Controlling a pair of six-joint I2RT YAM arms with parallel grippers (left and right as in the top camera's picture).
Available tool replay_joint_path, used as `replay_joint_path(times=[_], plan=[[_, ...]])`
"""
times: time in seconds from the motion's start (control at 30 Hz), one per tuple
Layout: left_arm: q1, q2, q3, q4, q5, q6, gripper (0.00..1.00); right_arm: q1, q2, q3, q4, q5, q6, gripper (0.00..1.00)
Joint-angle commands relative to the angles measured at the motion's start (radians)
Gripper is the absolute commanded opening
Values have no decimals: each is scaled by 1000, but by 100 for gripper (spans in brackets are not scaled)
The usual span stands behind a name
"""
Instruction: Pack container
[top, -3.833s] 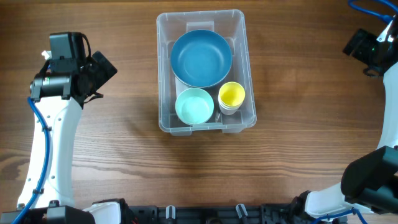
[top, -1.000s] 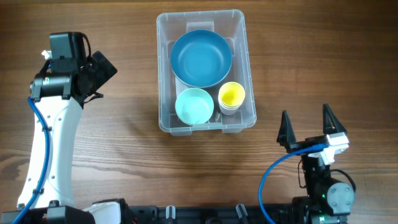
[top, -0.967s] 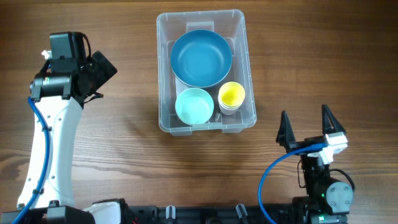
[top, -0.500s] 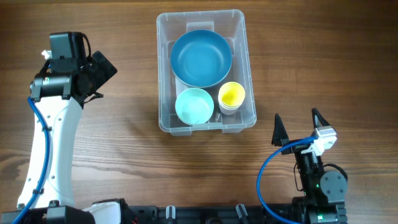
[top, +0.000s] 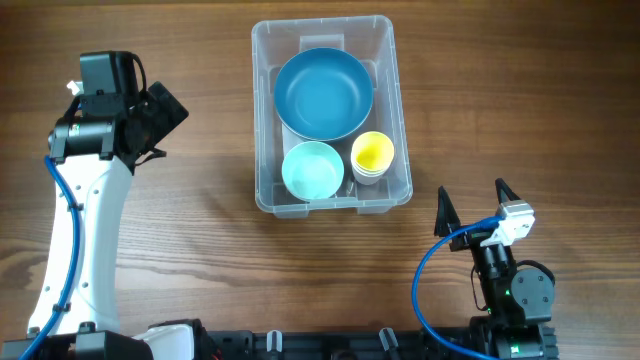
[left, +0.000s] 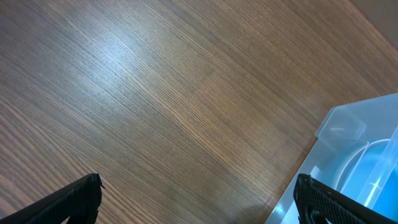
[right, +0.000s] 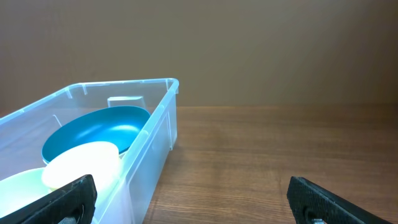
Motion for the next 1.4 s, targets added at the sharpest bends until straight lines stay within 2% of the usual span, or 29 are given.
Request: replay_joint_path(times=[0.0,0.8,0.9,1.0,1.13,1.37], plan=[[3,-13,19,2,-10,11,100,8,-8,-1,3,-12,1,100],[3,-13,19,2,-14,12,100,8,-6,-1,3,-12,1,100],[3,-61,19,-6,-13,11,100,8,-6,-1,3,-12,2,100],[-4,-201,19,-57,21,11,100,8,-6,-1,3,-12,1,100],[-26,-480,19,-116,71,4,100,8,-6,-1,3,-12,2,100],[-45,-1027,19,-176,73,5,100,8,-6,-1,3,-12,2,100]])
